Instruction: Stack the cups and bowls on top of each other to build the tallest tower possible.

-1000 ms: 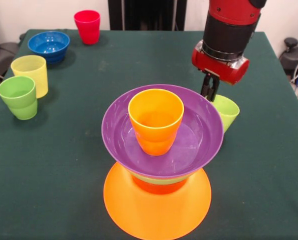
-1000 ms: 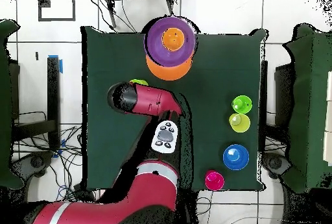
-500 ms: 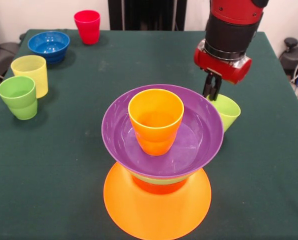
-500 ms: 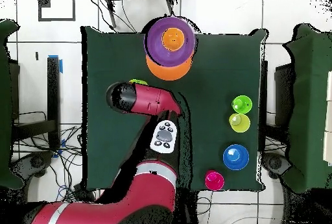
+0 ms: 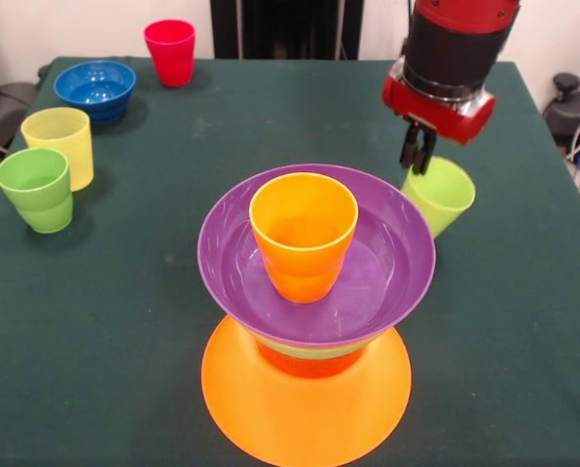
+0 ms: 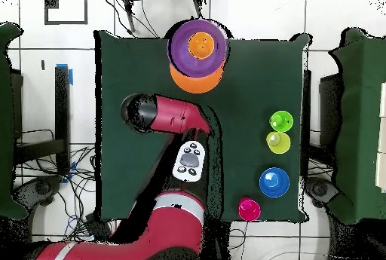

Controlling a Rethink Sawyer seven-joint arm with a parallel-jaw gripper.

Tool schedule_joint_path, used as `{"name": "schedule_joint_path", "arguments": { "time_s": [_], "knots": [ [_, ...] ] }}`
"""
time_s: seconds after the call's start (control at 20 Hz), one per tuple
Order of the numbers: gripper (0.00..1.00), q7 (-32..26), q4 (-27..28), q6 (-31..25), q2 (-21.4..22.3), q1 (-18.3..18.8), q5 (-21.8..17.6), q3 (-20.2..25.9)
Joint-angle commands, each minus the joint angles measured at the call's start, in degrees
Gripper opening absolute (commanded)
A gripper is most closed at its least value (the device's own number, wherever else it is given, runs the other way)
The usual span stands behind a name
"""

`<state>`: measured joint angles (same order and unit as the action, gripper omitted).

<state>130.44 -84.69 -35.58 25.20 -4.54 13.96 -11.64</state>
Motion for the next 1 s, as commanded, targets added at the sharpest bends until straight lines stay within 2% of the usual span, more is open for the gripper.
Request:
{"name": "schedule_joint_path", "arguments": {
  "time_s": [0.05, 0.35, 1.0],
  "knots": [
    [0.00, 6.2, 2.9, -12.6, 3.4, 1.0, 0.2, 2.0],
    [0.00, 5.2, 6.8, -19.0, 4.6, 2.8, -0.1, 2.7],
    [0.00, 2.1, 13.9, -24.1, 3.9, 6.4, -1.1, 4.8]
  ]
}}
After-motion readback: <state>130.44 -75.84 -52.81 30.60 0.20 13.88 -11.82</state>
